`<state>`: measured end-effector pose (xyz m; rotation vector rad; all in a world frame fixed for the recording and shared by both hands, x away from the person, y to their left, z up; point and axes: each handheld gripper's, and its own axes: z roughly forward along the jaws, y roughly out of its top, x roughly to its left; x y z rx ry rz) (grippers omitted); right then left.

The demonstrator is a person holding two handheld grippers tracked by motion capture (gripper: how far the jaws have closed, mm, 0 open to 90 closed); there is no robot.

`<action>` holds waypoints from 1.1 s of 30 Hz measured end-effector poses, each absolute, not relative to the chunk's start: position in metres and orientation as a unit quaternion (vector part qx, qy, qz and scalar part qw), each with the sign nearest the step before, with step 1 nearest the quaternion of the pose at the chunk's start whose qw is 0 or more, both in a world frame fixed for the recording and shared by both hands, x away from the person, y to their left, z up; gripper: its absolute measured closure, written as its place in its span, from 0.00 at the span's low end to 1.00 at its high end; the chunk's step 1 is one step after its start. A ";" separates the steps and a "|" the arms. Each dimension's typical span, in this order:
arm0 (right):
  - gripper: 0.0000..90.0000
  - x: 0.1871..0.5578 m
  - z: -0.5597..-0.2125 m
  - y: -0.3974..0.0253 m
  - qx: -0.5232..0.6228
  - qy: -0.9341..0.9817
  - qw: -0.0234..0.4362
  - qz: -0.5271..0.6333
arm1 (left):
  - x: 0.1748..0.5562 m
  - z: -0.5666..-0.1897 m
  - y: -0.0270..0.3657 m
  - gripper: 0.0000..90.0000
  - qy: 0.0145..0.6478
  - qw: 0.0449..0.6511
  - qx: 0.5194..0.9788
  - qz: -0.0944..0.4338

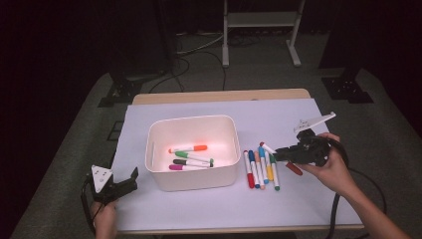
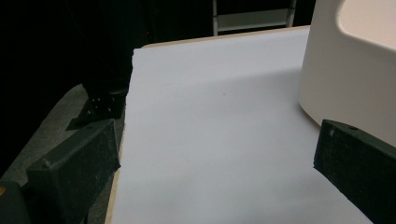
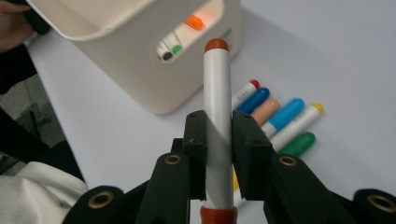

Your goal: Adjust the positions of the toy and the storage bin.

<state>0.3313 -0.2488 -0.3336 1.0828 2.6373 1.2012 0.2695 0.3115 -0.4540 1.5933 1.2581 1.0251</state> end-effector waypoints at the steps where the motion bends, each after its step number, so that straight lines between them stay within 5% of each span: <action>1: 0.84 0.331 -0.329 -0.246 0.344 0.853 0.023 0.392 | 0.269 -0.454 0.311 0.00 0.502 0.420 0.636 0.409; 14: 0.84 0.330 -0.283 -0.205 0.284 0.870 0.013 0.403 | 0.269 -0.454 0.311 0.00 0.501 0.420 0.638 0.407; 33: 0.84 0.342 -0.264 -0.129 0.209 0.894 -0.015 0.396 | 0.269 -0.454 0.311 0.00 0.501 0.423 0.635 0.408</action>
